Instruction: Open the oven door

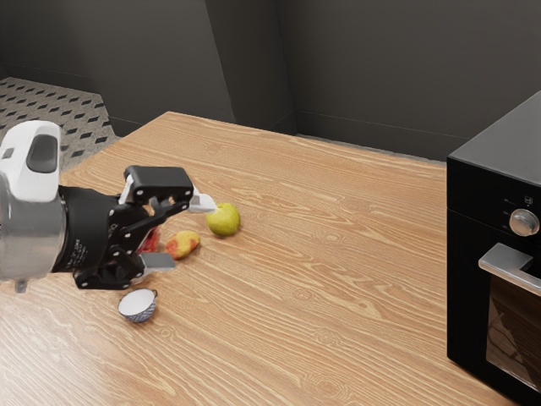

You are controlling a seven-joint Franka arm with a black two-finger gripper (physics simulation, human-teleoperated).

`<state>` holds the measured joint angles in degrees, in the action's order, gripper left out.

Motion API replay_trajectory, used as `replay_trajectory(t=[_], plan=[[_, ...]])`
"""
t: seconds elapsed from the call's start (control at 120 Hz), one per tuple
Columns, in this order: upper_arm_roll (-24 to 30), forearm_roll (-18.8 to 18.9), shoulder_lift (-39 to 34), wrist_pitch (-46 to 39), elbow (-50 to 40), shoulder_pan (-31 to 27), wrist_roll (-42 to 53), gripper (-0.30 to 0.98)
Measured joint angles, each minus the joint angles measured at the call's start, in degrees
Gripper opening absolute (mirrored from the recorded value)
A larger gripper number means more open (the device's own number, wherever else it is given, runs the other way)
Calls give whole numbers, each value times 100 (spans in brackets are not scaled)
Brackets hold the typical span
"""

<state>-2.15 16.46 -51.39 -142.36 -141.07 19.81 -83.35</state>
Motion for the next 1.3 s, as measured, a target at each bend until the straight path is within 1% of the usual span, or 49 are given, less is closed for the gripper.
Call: replay_trajectory(t=[0.083, 0.15, 0.183, 0.217, 0.275, 0.342, 0.408, 0.617, 0.683, 0.808, 0.842, 1.042, 1.15, 1.275, 1.3], plan=[[110, -64, -27, -77, 2, 3, -1002, 68], [192, -61, -44, -116, 0, 222, -1759, 68], [187, 73, -11, -131, 2, 491, -2126, 68], [153, 322, 79, -145, 8, 766, -2498, 68], [130, 671, 419, -170, 86, 1181, -3107, 68], [125, 905, 889, -202, 368, 1480, -3736, 68], [154, 1030, 1245, -238, 585, 1640, -4300, 68], [121, 1172, 1802, -463, 806, 2178, -5712, 68], [176, 1216, 2119, -545, 988, 2243, -6070, 68], [488, 1269, 2742, -639, 1502, 2249, -6640, 68], [576, 1342, 2854, -656, 1574, 2228, -6773, 68], [1029, 1742, 3305, -714, 1911, 2025, -7433, 68], [1085, 1955, 3517, -726, 2084, 2005, -7704, 68], [1093, 2083, 3695, -721, 2258, 1993, -7886, 68], [1093, 2170, 3723, -705, 2287, 1984, -7882, 68]])
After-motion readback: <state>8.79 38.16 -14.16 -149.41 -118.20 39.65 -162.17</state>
